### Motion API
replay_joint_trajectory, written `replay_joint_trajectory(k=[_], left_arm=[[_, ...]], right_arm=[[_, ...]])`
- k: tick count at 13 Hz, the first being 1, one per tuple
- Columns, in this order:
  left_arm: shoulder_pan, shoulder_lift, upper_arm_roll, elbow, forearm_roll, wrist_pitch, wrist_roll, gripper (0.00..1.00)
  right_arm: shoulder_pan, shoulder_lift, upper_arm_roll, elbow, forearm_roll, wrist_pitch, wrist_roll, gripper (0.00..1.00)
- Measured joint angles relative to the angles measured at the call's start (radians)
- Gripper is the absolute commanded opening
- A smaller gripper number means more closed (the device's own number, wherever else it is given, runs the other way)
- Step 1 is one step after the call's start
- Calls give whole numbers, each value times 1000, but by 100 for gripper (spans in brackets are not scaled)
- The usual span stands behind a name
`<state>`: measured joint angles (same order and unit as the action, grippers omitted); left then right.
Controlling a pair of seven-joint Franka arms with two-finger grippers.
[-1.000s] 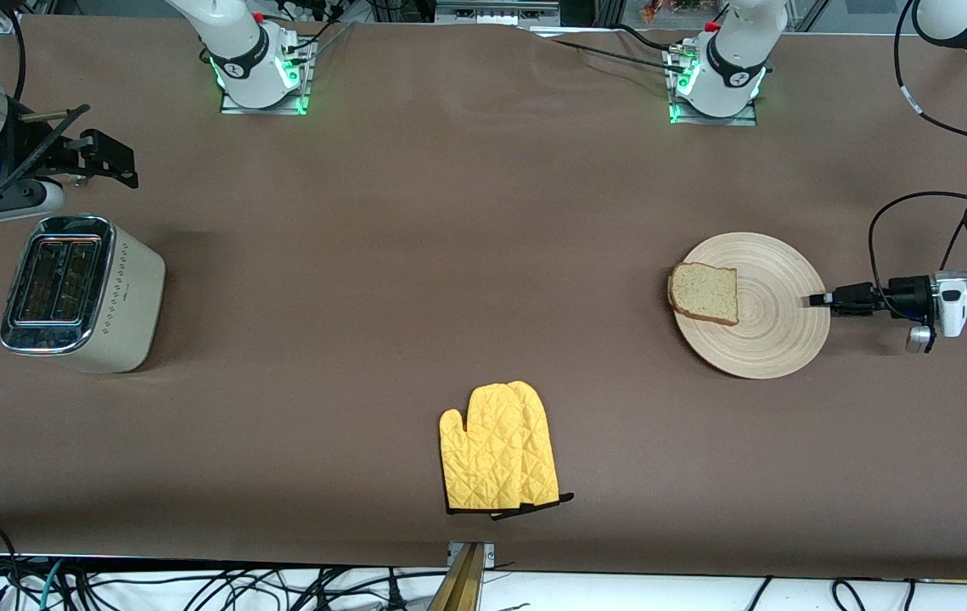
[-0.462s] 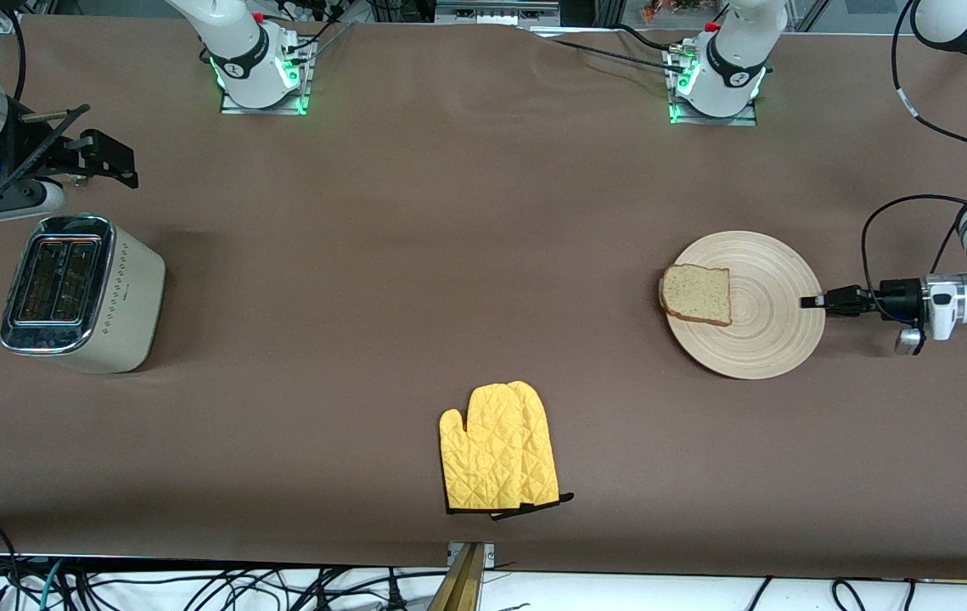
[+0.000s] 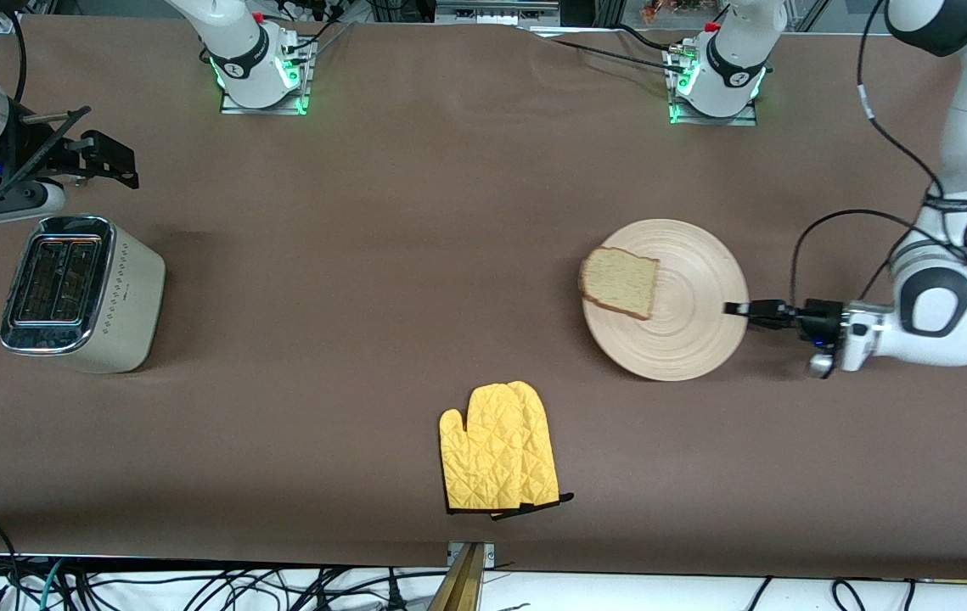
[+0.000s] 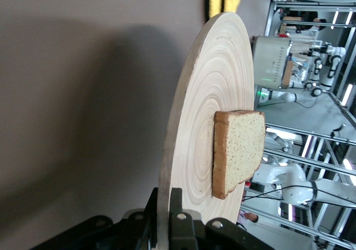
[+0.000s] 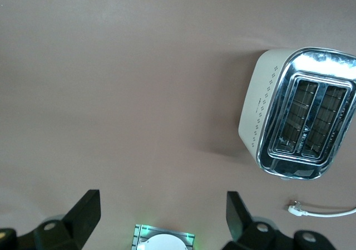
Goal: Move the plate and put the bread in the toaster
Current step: 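Slide the plate toward the toaster with the left gripper while the right gripper lifts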
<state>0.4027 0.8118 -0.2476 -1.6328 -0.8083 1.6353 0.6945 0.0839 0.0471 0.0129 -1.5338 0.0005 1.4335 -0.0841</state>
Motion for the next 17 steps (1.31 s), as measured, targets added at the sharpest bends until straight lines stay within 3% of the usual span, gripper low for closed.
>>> replay_joint_trajectory(k=[7, 11, 12, 13, 15, 17], left_arm=[[-355, 25, -5, -23, -210, 300, -17, 0], [-435, 42, -4, -29, -219, 356, -18, 0], [-436, 51, -3, -29, -219, 360, -15, 7], [-435, 59, -2, -29, -222, 361, -4, 26], [-431, 69, -2, -29, -230, 359, 13, 100], [-425, 74, -2, -28, -230, 357, 15, 100]], right_arm=[[0, 4, 0, -7, 0, 8, 0, 100], [0, 23, 0, -22, 9, 32, 0, 100], [0, 24, 0, -33, 18, 46, 0, 100], [0, 25, 0, -54, 38, 74, 0, 100], [4, 33, 1, -128, 99, 169, 0, 100], [42, 64, 4, -215, 169, 312, 32, 100]])
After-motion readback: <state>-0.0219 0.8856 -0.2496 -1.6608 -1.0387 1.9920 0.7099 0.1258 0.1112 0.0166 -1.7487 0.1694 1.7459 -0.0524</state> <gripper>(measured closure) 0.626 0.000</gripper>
